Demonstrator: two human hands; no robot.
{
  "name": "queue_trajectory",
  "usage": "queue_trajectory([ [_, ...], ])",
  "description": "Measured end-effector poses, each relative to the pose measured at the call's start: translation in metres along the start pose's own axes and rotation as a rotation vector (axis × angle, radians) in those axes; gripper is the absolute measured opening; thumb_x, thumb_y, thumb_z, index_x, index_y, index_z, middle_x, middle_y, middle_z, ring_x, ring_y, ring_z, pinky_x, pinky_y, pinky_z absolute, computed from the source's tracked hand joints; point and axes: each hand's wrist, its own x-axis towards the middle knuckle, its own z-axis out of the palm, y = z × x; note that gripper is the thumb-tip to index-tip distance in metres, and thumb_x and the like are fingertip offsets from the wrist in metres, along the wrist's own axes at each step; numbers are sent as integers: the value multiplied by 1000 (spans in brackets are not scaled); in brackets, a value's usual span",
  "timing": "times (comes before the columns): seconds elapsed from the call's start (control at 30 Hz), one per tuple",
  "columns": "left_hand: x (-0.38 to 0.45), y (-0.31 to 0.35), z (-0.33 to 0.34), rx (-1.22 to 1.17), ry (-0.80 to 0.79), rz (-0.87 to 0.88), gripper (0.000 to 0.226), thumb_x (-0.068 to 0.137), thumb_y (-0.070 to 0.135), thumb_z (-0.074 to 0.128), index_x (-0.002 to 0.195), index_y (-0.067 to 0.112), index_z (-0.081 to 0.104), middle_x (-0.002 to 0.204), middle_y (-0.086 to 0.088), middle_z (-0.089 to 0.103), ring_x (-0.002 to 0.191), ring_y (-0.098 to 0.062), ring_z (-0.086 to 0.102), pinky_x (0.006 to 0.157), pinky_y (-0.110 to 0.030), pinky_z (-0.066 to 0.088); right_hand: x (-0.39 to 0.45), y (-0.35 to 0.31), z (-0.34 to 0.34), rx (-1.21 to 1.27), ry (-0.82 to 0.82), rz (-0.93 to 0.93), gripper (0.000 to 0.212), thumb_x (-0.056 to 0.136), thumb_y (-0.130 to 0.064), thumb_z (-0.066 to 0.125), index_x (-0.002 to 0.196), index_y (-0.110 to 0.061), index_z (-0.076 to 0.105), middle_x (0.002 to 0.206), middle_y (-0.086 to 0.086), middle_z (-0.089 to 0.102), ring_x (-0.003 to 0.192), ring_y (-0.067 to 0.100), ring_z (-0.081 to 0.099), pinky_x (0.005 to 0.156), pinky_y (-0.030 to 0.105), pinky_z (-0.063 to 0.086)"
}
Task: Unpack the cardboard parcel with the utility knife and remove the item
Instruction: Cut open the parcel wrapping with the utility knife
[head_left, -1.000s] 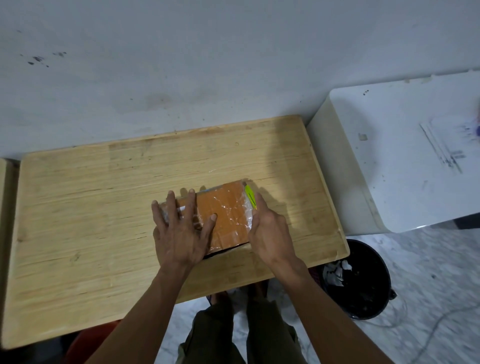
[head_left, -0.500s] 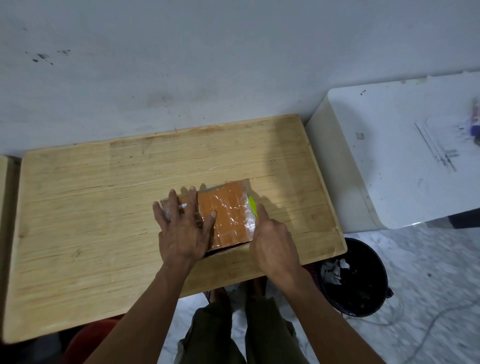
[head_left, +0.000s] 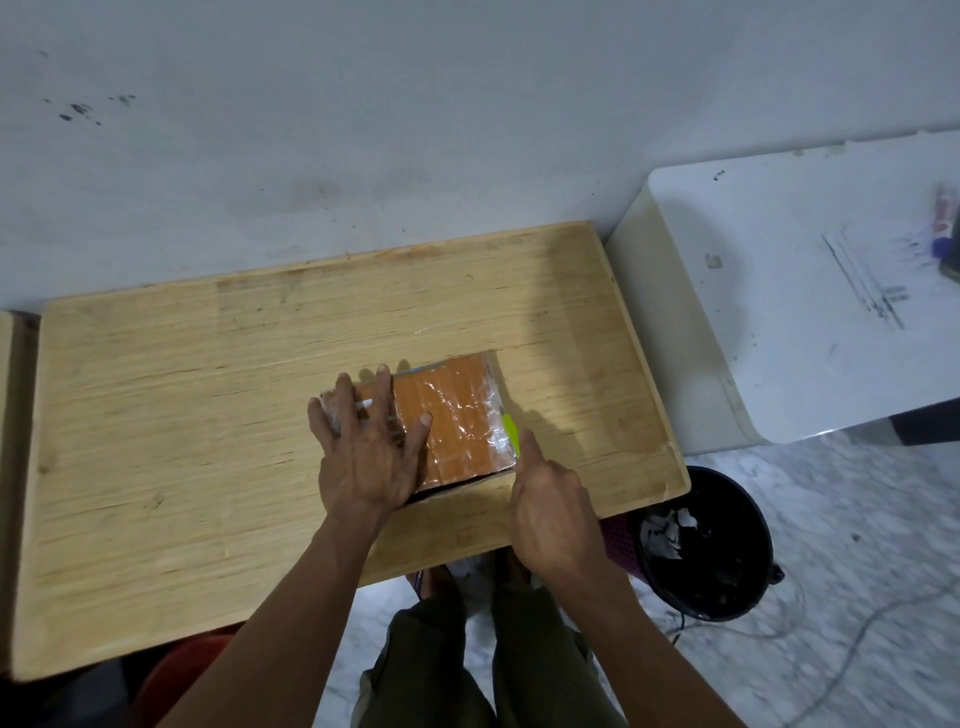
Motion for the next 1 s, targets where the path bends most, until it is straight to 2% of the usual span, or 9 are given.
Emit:
queue_trajectory([
  [0.17, 0, 0, 0, -12, -1, -6, 76, 92, 70, 40, 156, 44, 8, 165, -1, -1, 150, -42, -10, 107, -63, 38, -16, 6, 2, -16, -10, 20, 62, 98, -12, 39, 155, -19, 17, 85, 9, 60, 73, 23, 63, 65, 39, 55],
  [0.33, 2, -1, 2, -16, -1, -9, 77, 91, 71, 41, 156, 45, 7, 166, 0, -2, 151, -40, -11, 106, -64, 38, -36, 15, 4, -14, -39, 56, 67, 96, -13, 41, 156, -23, 13, 85, 5, 56, 72, 19, 55, 64, 29, 42],
  [0.43, 1, 0, 1, -9, -8, -11, 78, 91, 71, 41, 156, 45, 6, 167, 0, -3, 151, -40, -12, 104, -65, 40, -41, 23, 7, 26, 2, 32, 61, 99, -15, 38, 156, -25, 18, 82, 5, 58, 72, 20, 58, 65, 30, 46],
  [0.6, 2, 0, 2, -10, -13, -14, 79, 90, 73, 39, 156, 46, 5, 167, 2, -5, 152, -38, -14, 102, -68, 40, -40, 29, 3, 131, 20, 19, 54, 101, -18, 39, 153, -27, 28, 68, 1, 54, 59, 13, 55, 54, 25, 40],
  [0.67, 2, -1, 2, -10, -7, -14, 78, 89, 74, 38, 155, 47, 6, 167, 3, -4, 152, -38, -14, 102, -69, 40, -41, 31, -3, 257, 86, 30, 43, 102, -24, 42, 145, -28, 41, 62, -2, 55, 54, 11, 56, 51, 28, 46],
  [0.73, 2, -3, 3, 0, -5, -10, 78, 89, 75, 38, 155, 48, 6, 167, 2, -4, 152, -39, -13, 103, -68, 40, -37, 30, -11, 374, 211, 79, 28, 101, -34, 48, 125, -26, 58, 65, -4, 60, 59, 7, 60, 54, 26, 48],
  [0.83, 3, -4, 3, 2, -8, 2, 79, 88, 76, 38, 155, 48, 6, 167, 2, -4, 152, -39, -13, 104, -68, 39, -16, 27, -25, 468, 319, 214, 20, 98, -40, 52, 97, -24, 64, 73, -5, 68, 70, 10, 64, 61, 23, 44],
  [0.9, 3, -5, 3, -2, -12, 5, 79, 88, 76, 38, 155, 48, 7, 167, 2, -4, 152, -39, -13, 105, -68, 37, 1, 25, -31, 583, 317, 287, 20, 97, -40, 52, 93, -24, 64, 77, -3, 72, 70, 13, 64, 65, 30, 50],
  [1.0, 3, -6, 2, -9, -14, 6, 78, 88, 75, 38, 155, 48, 8, 167, 2, -4, 152, -39, -13, 106, -68, 37, 25, 26, -36, 531, 373, 285, 21, 97, -32, 51, 94, -19, 67, 84, -3, 72, 80, 19, 64, 75, 36, 51],
])
